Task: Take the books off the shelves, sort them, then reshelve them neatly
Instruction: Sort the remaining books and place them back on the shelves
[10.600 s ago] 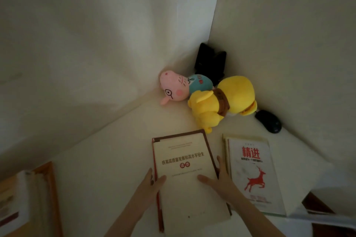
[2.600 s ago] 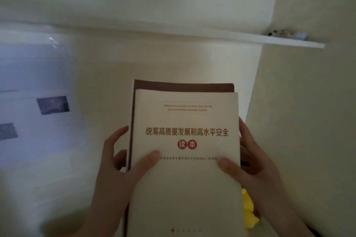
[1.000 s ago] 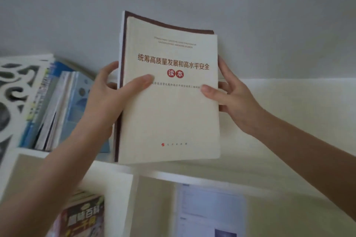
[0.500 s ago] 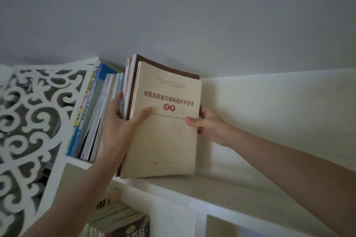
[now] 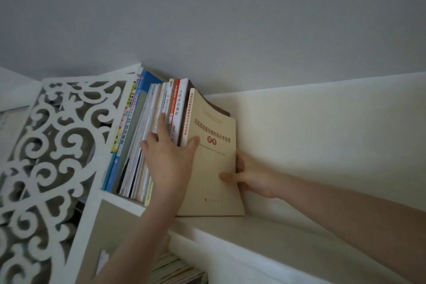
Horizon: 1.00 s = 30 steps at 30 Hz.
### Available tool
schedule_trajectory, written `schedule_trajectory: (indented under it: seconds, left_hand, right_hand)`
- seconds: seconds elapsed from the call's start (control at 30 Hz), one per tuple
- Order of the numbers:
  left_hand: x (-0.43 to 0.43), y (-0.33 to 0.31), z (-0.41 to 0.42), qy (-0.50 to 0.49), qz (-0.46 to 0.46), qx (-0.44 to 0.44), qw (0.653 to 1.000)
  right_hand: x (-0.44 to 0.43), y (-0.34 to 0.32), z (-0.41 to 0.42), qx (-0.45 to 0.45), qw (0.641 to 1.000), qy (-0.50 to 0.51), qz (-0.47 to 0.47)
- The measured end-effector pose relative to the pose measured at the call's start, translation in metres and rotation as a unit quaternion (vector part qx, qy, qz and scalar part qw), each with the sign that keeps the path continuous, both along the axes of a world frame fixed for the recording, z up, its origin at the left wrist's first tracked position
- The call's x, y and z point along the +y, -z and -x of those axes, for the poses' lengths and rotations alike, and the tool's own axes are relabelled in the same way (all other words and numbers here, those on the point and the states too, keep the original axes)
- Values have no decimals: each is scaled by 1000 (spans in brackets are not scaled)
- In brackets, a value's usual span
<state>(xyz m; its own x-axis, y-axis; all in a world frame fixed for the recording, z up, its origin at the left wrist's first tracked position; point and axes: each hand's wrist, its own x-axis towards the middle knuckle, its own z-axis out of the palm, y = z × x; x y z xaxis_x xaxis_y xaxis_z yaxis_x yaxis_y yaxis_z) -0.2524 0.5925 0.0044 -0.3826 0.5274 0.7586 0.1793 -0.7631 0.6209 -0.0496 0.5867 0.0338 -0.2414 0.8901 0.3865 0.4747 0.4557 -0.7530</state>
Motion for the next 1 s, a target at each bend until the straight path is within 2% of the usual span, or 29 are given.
schedule_trajectory:
  seconds: [0.1,0.2,0.3,0.37,0.47,0.53,0.6,0.67,0.73,0.83,1.0]
  left_hand:
    - [-1,4,-1,-52,16,54,997]
    - [0,13,0,-96,-36,76,992]
    - [3,32,4,-80,-52,172,981]
    - [4,42,7,-61,-60,205,975]
    - [5,40,11,-46,-45,222,973]
    - [6,38,15,-24,-26,248,968]
    - [8,39,17,-11,-19,270,963]
    - [7,41,14,-24,-25,269,963]
    - [4,43,8,-50,-36,260,964]
    - [4,43,5,-63,-30,259,963]
    - [3,39,10,-49,-8,276,960]
  right_hand:
    - [-2,1,-3,-26,1000,-2,-10]
    - [-6,2,-1,-108,991,38,-62]
    - [0,9,-6,-159,975,116,-100]
    - [4,13,-9,-192,965,150,-97]
    - [4,10,-8,-273,951,130,-65]
    - [-1,6,-4,-332,928,156,-65]
    - [-5,7,1,-392,886,225,-108]
    - [-8,13,9,-400,864,261,-160]
    - [-7,19,14,-372,879,250,-164]
    - [-5,23,15,-319,916,221,-97]
    - [-25,29,23,-272,936,204,-87]
